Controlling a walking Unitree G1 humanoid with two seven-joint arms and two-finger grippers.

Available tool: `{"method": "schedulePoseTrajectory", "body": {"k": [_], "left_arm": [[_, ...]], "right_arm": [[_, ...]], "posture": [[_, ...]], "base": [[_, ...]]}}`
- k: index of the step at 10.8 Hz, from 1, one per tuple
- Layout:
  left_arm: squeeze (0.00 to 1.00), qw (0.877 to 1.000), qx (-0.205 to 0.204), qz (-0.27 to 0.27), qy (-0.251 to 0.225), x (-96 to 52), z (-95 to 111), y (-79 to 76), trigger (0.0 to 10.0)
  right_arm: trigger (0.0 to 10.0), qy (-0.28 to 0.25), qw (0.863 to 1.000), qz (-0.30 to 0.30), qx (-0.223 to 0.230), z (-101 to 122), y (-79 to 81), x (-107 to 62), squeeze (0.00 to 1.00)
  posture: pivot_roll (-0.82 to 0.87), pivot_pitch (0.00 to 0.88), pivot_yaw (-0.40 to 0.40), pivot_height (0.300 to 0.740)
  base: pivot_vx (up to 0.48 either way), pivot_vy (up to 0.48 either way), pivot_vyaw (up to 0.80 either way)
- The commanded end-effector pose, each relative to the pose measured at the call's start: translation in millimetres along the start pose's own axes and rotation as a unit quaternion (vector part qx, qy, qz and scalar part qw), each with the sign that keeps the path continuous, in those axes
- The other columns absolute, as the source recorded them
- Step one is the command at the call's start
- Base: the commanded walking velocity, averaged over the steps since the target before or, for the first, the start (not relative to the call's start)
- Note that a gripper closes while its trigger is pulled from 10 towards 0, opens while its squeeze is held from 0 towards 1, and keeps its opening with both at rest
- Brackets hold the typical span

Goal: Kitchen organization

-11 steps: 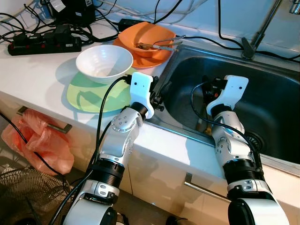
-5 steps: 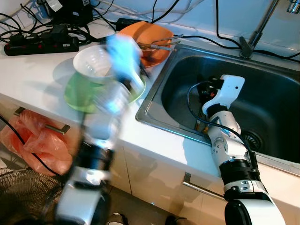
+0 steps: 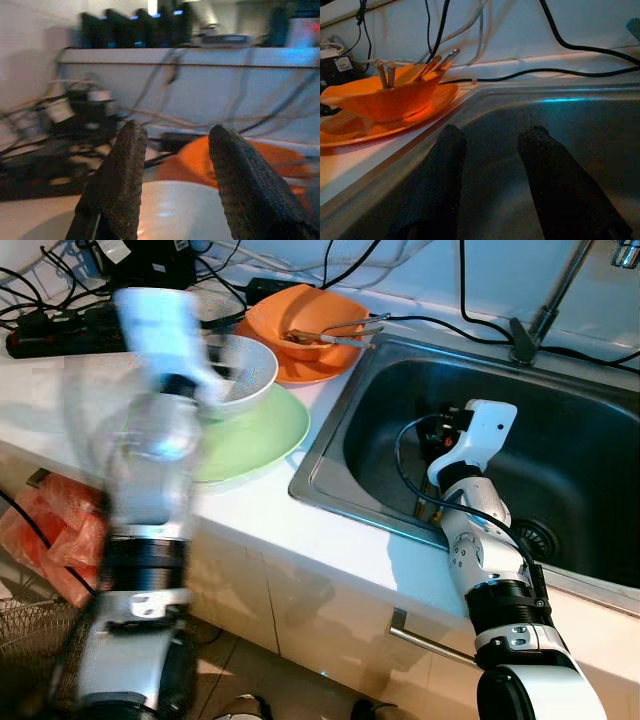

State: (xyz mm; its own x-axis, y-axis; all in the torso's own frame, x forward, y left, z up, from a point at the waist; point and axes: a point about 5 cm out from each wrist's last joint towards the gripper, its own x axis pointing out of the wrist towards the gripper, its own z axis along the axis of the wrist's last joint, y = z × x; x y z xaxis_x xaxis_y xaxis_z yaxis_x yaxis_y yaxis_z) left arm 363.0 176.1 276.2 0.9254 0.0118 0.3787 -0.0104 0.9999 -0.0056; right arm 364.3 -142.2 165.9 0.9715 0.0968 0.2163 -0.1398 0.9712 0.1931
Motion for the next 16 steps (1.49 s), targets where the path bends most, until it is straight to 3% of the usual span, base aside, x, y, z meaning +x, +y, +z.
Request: {"method": "schedulePoseTrajectory", "body": {"k": [1, 2, 4, 5, 7, 10, 16], "left_arm": [[0.02, 1.000, -0.002, 0.018, -0.007, -0.9, 7, 6.4, 10.0], [1.00, 0.999, -0.012, 0.030, -0.006, -2.1, 8, 12.3, 10.0], [1.00, 0.998, -0.019, 0.054, -0.005, -6.8, 14, 24.8, 10.0], [0.00, 0.998, -0.029, 0.060, 0.010, -11.9, 15, 32.2, 10.0], [0.00, 0.994, -0.060, 0.071, 0.056, -16.6, 11, 41.0, 10.0], [0.00, 0.981, -0.074, 0.082, 0.160, -25.2, -15, 47.3, 10.0], [0.00, 0.963, -0.100, 0.077, 0.238, -30.4, -36, 36.2, 10.0]], "right_arm": [[10.0, 0.017, 1.000, 0.010, 0.007, -9, 4.3, -3.2, 0.00], [10.0, 0.019, 1.000, 0.013, 0.007, -10, 5.6, -3.3, 0.00], [10.0, 0.022, 1.000, 0.020, 0.006, -12, 7.1, -3.6, 0.00], [10.0, 0.024, 0.999, 0.022, 0.006, -12, 7.7, -3.8, 0.00], [10.0, 0.026, 0.999, 0.026, 0.006, -13, 8.4, -3.9, 0.00], [10.0, 0.028, 0.999, 0.034, 0.007, -15, 12.6, -3.9, 0.00], [10.0, 0.028, 0.999, 0.039, 0.008, -15, 13.8, -5.7, 0.00]], "posture": [[0.07, 0.115, -0.034, 0.740], [0.07, 0.115, -0.034, 0.740], [0.07, 0.119, -0.039, 0.740], [0.07, 0.119, -0.038, 0.740], [0.08, 0.116, -0.038, 0.740], [0.08, 0.110, -0.033, 0.740], [0.07, 0.114, -0.024, 0.740]], "base": [[0.000, 0.000, 0.00], [0.000, 0.000, 0.00], [0.000, 0.000, 0.00], [0.000, 0.000, 0.00], [0.000, 0.000, 0.00], [0.000, 0.000, 0.00], [0.000, 0.000, 0.00]]}}
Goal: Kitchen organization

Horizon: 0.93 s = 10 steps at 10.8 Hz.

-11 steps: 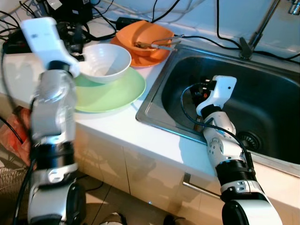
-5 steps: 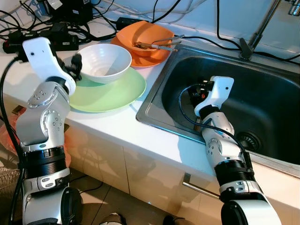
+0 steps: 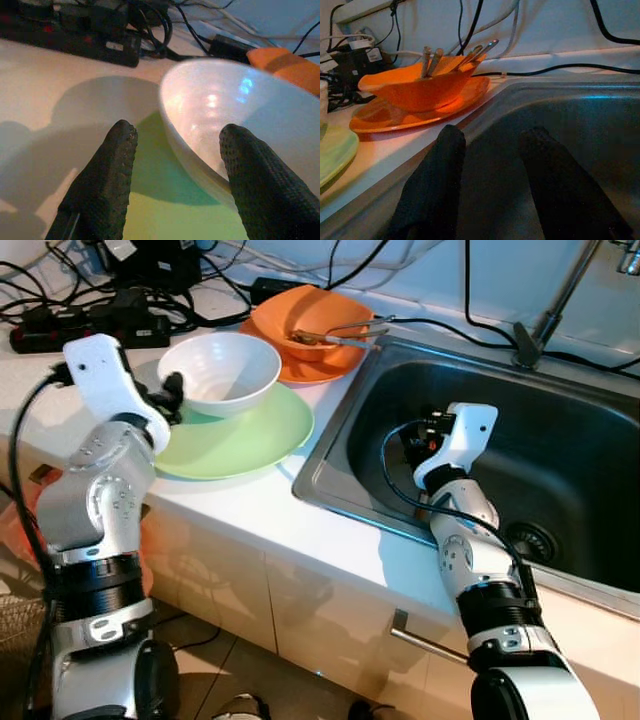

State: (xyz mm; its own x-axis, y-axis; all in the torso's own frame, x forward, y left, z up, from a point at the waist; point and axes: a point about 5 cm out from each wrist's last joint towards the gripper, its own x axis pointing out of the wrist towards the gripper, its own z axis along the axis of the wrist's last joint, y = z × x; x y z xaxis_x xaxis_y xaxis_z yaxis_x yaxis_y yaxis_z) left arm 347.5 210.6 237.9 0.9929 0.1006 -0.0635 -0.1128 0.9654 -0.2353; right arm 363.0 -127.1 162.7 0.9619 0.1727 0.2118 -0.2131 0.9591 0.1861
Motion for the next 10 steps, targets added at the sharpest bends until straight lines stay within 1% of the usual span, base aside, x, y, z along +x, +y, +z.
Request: {"method": "schedulePoseTrajectory", "body": {"k": [1, 4, 5, 7, 8, 10], "left_arm": [[0.00, 0.999, -0.014, 0.004, 0.037, 3.3, -14, -2.2, 10.0], [0.00, 0.996, -0.043, -0.016, 0.070, 6.1, -33, -15.7, 10.0], [0.00, 0.996, -0.048, -0.017, 0.070, 7.0, -34, -18.8, 10.0], [0.00, 0.997, -0.051, -0.015, 0.062, 8.3, -33, -18.9, 10.0], [0.00, 0.997, -0.056, -0.009, 0.051, 8.6, -30, -18.0, 0.0], [0.00, 0.997, -0.058, -0.006, 0.040, 8.7, -27, -17.8, 0.0]], "right_arm": [[10.0, 0.018, 1.000, 0.002, 0.003, -9, -0.6, -5.2, 0.00], [10.0, 0.020, 1.000, 0.003, 0.002, -10, 0.1, -4.9, 0.00], [10.0, 0.018, 1.000, 0.000, 0.001, -8, -1.8, -4.8, 0.00], [10.0, 0.018, 1.000, -0.001, 0.000, -8, -2.6, -4.9, 0.00], [10.0, 0.018, 1.000, -0.003, -0.001, -8, -3.0, -5.0, 0.00], [10.0, 0.018, 1.000, -0.003, -0.002, -8, -3.3, -4.8, 0.00]], "posture": [[0.07, 0.118, -0.026, 0.740], [0.06, 0.122, -0.027, 0.740], [0.06, 0.123, -0.027, 0.740], [0.06, 0.122, -0.027, 0.740], [0.06, 0.122, -0.029, 0.740], [0.06, 0.121, -0.030, 0.740]], "base": [[0.000, 0.000, 0.00], [0.000, 0.000, 0.00], [0.000, 0.000, 0.00], [0.000, 0.000, 0.00], [0.000, 0.000, 0.00], [0.000, 0.000, 0.00]]}}
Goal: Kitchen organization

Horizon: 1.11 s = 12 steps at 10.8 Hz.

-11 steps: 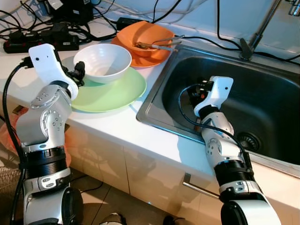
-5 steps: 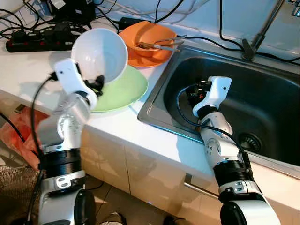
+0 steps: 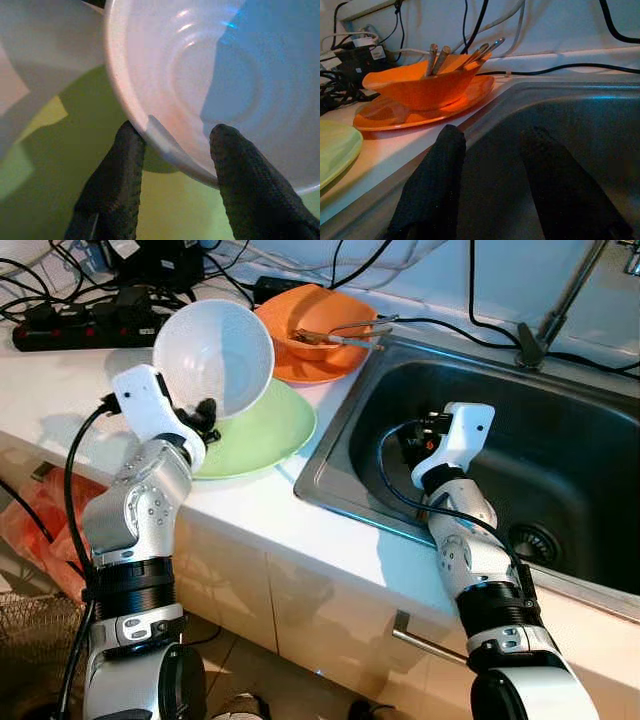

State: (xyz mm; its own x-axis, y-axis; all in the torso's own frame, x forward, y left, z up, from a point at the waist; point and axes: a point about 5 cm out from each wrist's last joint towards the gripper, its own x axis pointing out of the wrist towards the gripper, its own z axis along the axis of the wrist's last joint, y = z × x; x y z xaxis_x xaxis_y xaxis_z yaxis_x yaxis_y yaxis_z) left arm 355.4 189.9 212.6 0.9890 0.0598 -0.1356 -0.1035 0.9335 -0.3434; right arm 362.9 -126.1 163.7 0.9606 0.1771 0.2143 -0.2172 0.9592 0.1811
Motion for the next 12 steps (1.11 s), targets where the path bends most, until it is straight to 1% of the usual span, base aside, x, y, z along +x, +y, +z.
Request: {"method": "schedulePoseTrajectory", "body": {"k": [1, 10, 12], "left_arm": [[0.00, 1.000, 0.000, 0.004, -0.010, 1.1, 4.4, -3.3, 0.0], [0.00, 1.000, -0.007, 0.001, -0.010, 1.8, 0.2, -6.9, 0.0], [0.00, 1.000, -0.008, -0.002, -0.028, 1.1, 4.1, -7.5, 0.0]], "right_arm": [[10.0, 0.019, 1.000, -0.006, 0.000, -8.7, -4.4, -5.2, 0.00], [10.0, 0.025, 1.000, -0.009, -0.004, -10.8, -5.6, -5.8, 0.00], [10.0, 0.025, 1.000, -0.007, -0.004, -10.9, -5.2, -5.6, 0.00]], "posture": [[0.06, 0.120, -0.031, 0.740], [0.06, 0.122, -0.032, 0.740], [0.06, 0.120, -0.033, 0.740]], "base": [[0.000, 0.000, 0.00], [0.000, 0.000, 0.00], [0.000, 0.000, 0.00]]}}
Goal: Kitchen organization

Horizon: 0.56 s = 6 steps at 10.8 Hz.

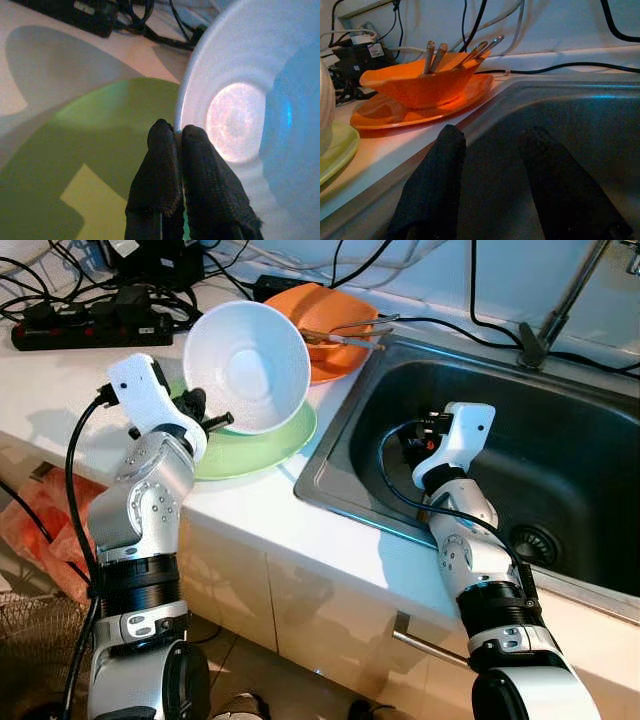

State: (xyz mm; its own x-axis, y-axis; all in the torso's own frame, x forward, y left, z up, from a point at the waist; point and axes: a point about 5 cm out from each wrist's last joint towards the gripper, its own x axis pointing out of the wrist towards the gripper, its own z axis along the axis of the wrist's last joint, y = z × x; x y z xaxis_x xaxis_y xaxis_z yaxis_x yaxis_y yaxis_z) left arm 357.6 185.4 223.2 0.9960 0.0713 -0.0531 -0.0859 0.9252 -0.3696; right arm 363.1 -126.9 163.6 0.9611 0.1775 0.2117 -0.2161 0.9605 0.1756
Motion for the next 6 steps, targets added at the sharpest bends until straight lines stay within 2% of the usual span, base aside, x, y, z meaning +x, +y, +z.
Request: {"method": "schedulePoseTrajectory", "body": {"k": [1, 3, 4, 5, 6], "left_arm": [[0.00, 1.000, 0.002, 0.002, -0.007, -0.1, 1, -1.3, 0.0], [0.00, 0.999, 0.001, -0.018, -0.044, -1.7, 11, -8.6, 0.0], [0.00, 0.996, 0.002, -0.043, -0.080, -4.1, 21, -16.0, 0.0], [0.00, 0.985, 0.000, -0.097, -0.140, -10.8, 38, -31.6, 4.3], [0.00, 0.979, 0.000, -0.124, -0.164, -15.3, 45, -41.4, 10.0]], "right_arm": [[10.0, 0.024, 1.000, -0.007, -0.001, -11, -4.5, -5.5, 0.00], [10.0, 0.022, 1.000, -0.006, -0.002, -10, -4.2, -4.8, 0.00], [10.0, 0.021, 1.000, -0.007, -0.002, -10, -4.3, -4.6, 0.00], [10.0, 0.019, 1.000, -0.007, -0.002, -9, -4.2, -4.1, 0.00], [10.0, 0.017, 1.000, -0.007, -0.002, -8, -4.4, -3.7, 0.00]], "posture": [[0.06, 0.118, -0.035, 0.740], [0.06, 0.114, -0.036, 0.740], [0.06, 0.112, -0.036, 0.740], [0.06, 0.111, -0.036, 0.740], [0.06, 0.106, -0.037, 0.740]], "base": [[0.000, 0.000, 0.00], [0.000, 0.000, 0.00], [0.000, 0.000, 0.00], [0.000, 0.000, 0.00], [0.000, 0.000, 0.00]]}}
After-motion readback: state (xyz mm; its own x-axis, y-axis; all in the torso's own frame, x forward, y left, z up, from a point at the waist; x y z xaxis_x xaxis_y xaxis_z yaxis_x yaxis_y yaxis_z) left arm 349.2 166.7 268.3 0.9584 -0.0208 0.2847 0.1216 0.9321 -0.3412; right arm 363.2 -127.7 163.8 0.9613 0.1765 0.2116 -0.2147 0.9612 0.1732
